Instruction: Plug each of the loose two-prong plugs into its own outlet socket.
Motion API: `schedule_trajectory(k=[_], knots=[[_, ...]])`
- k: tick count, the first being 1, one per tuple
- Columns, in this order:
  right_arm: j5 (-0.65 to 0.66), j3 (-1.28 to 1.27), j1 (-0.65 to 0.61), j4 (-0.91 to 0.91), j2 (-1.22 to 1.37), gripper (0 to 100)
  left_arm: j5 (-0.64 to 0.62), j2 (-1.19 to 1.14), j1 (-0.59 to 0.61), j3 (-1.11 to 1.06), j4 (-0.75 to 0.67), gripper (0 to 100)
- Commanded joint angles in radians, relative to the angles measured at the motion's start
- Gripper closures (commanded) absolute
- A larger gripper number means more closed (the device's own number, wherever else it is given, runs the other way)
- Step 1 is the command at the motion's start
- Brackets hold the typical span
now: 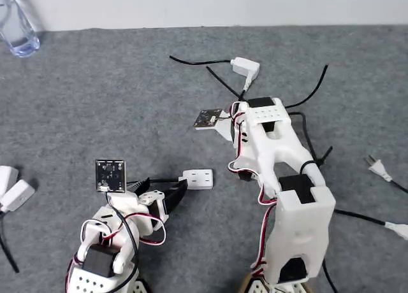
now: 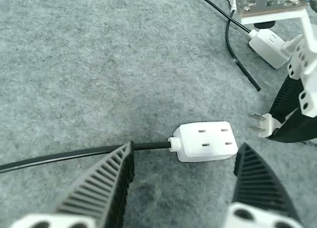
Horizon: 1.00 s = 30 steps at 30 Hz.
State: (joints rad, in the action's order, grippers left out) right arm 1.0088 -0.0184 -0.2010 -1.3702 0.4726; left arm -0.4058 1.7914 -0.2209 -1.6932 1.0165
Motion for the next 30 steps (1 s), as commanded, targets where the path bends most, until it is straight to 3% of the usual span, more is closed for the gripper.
schedule_trajectory(k=[1, 18, 24, 30], knots=[[0.011, 0.038, 0.012, 0.002, -0.001, 83.3, 0.008, 0.002, -0.011, 0.008, 0.006, 69], [0.005, 0.037, -0.039, -0.008, 0.007, 83.5, 0.008, 0.002, -0.006, 0.008, 0.006, 69], [0.012, 0.035, -0.030, 0.024, 0.010, 99.7, 0.008, 0.002, -0.006, 0.008, 0.006, 69], [0.014, 0.038, -0.033, -0.033, -0.004, 99.0, 0.008, 0.002, -0.008, 0.008, 0.006, 69]])
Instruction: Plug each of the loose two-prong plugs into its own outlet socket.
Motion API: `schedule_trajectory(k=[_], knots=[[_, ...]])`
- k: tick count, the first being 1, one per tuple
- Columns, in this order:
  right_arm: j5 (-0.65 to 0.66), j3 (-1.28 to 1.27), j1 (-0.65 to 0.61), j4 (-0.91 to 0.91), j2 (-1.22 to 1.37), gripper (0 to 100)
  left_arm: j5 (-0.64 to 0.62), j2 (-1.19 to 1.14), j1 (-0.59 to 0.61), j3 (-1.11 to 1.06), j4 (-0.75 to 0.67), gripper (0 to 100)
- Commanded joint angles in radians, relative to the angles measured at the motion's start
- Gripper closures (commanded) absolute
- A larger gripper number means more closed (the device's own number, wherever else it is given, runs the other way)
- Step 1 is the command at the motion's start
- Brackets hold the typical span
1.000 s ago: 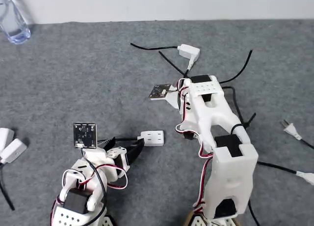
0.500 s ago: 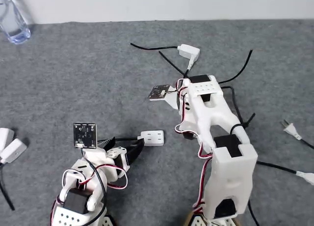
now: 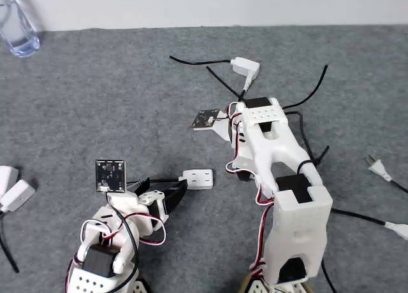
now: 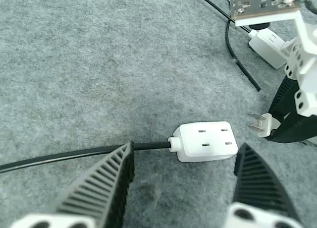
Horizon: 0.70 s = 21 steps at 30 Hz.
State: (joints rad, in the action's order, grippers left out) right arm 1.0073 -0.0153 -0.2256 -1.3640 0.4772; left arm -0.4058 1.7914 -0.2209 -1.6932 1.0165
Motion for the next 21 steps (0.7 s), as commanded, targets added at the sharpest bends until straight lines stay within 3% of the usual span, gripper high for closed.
schedule_trajectory(k=[1, 6, 10, 13, 17, 21], knots=[[0.015, 0.037, -0.013, -0.067, -0.022, 99.0, 0.008, 0.002, -0.008, 0.008, 0.006, 69], [0.005, 0.035, -0.039, -0.252, -0.154, 99.1, 0.006, 0.006, -0.025, 0.010, -0.006, 69], [-0.040, 0.034, -0.064, -0.389, -0.265, 99.1, -0.048, 0.006, -0.147, 0.010, -0.080, 69], [-0.064, 0.032, -0.064, -0.417, -0.329, 99.1, -0.124, 0.006, -0.238, 0.010, -0.149, 69], [-0.101, 0.018, -0.105, -0.427, -0.367, 99.1, -0.127, 0.006, -0.290, 0.010, -0.215, 69], [-0.117, -0.017, -0.239, -0.427, -0.380, 99.1, -0.127, 0.005, -0.288, 0.010, -0.252, 69]])
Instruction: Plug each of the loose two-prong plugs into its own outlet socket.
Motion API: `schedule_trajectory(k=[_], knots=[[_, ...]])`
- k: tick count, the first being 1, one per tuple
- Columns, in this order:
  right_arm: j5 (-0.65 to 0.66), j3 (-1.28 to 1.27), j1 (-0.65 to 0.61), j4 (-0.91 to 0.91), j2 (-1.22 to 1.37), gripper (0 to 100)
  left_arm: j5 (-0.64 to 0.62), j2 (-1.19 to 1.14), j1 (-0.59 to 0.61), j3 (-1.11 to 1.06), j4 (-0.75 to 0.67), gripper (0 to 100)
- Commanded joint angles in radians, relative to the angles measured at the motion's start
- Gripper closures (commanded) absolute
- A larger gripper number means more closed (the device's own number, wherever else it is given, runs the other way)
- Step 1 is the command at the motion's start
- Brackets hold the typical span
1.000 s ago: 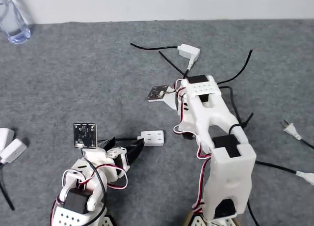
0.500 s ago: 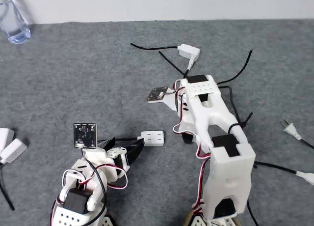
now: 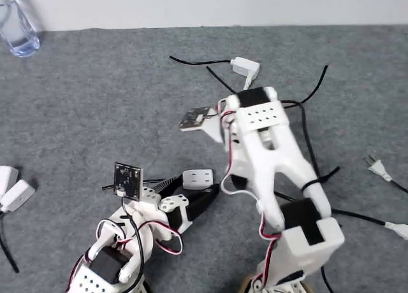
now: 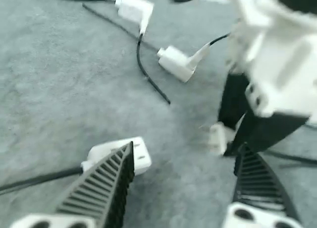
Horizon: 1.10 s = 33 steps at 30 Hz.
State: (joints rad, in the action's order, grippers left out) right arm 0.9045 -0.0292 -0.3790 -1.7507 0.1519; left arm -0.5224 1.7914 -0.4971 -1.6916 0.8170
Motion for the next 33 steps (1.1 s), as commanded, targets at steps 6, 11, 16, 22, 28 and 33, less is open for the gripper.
schedule_trajectory(k=[6, 11, 16, 22, 28, 33], knots=[[-0.046, -0.002, -0.200, -0.044, -0.096, 99.1, -0.014, 0.006, 0.015, 0.007, 0.014, 69], [-0.017, -0.015, -0.165, -0.047, -0.153, 99.1, -0.012, 0.006, 0.068, 0.007, 0.005, 69], [0.026, -0.049, -0.085, -0.047, -0.165, 99.1, -0.014, 0.006, 0.072, 0.007, -0.005, 69], [0.058, -0.087, -0.044, -0.047, -0.213, 99.1, -0.012, 0.006, 0.071, 0.007, -0.006, 69], [0.054, -0.091, -0.051, -0.047, -0.278, 99.1, -0.009, 0.006, 0.071, 0.007, -0.003, 69], [0.032, -0.098, -0.105, -0.044, -0.286, 99.1, -0.009, 0.006, 0.071, 0.007, -0.003, 69]])
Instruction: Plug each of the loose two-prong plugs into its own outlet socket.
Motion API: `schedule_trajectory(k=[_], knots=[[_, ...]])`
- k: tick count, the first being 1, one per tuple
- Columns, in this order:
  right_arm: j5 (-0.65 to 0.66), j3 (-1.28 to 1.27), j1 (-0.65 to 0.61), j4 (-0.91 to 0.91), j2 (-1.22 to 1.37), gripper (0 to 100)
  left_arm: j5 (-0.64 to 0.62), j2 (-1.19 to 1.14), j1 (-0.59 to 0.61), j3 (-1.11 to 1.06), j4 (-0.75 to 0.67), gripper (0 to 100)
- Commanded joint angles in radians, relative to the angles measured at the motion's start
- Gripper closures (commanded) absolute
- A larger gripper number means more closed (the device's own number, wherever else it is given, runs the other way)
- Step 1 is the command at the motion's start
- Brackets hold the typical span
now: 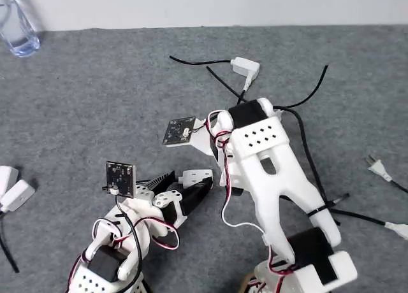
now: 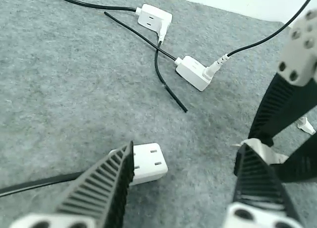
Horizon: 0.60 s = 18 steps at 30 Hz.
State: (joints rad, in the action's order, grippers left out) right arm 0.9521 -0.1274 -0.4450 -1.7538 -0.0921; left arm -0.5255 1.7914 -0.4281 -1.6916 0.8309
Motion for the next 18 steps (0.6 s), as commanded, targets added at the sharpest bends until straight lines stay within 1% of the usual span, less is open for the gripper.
schedule_trajectory(k=[1, 4, 7, 10, 15, 18], knots=[[-0.029, -0.002, -0.065, -0.041, -0.042, 99.1, -0.006, 0.006, 0.002, 0.007, -0.017, 69], [-0.063, -0.002, -0.137, -0.041, -0.045, 99.1, -0.006, 0.006, 0.002, 0.007, -0.017, 69], [-0.086, 0.005, -0.176, -0.039, -0.050, 99.1, -0.006, 0.006, 0.002, 0.007, -0.017, 69], [-0.112, 0.037, -0.176, -0.042, -0.050, 99.1, -0.006, 0.006, 0.002, 0.007, -0.015, 69], [-0.115, 0.052, -0.176, -0.044, -0.051, 99.1, -0.006, 0.006, 0.002, 0.007, -0.015, 69], [-0.115, 0.054, -0.151, -0.042, -0.051, 99.1, -0.006, 0.006, 0.002, 0.007, -0.014, 69]])
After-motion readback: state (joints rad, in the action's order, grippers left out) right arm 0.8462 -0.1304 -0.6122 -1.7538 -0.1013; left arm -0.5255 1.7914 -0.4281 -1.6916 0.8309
